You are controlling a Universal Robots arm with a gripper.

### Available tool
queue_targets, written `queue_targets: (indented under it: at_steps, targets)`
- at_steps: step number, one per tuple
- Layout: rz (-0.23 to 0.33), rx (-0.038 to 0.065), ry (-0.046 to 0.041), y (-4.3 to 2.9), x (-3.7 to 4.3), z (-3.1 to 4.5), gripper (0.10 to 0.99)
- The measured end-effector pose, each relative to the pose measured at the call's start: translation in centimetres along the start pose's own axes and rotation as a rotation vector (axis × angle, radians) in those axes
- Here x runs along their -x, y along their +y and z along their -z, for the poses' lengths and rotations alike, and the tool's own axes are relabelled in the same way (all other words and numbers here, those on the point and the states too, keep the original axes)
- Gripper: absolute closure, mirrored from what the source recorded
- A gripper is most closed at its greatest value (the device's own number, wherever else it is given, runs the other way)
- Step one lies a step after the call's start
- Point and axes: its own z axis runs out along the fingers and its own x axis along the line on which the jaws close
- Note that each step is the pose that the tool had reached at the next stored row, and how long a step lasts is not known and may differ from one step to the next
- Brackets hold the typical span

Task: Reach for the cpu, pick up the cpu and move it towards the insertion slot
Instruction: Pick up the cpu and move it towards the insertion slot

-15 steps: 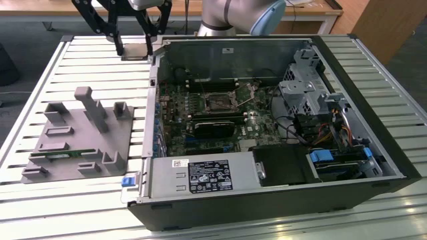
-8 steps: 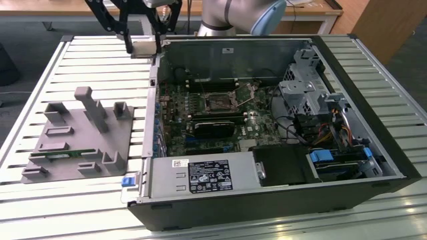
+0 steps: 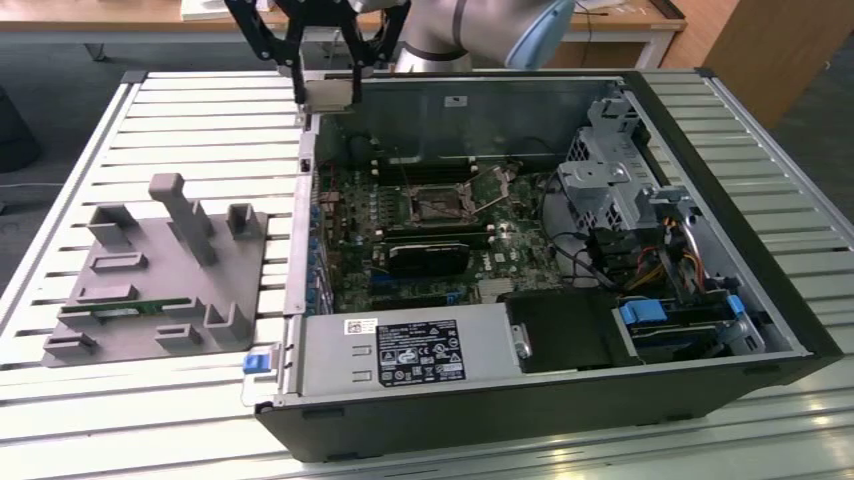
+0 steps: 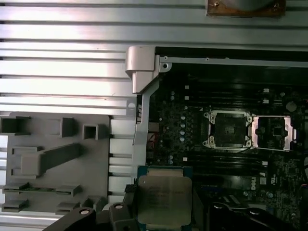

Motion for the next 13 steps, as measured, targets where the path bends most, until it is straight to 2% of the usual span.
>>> queue_targets:
  at_steps: [13]
  targets:
    - [0.001,0.000,0.0016,0.04,4.13,0.16,0.545]
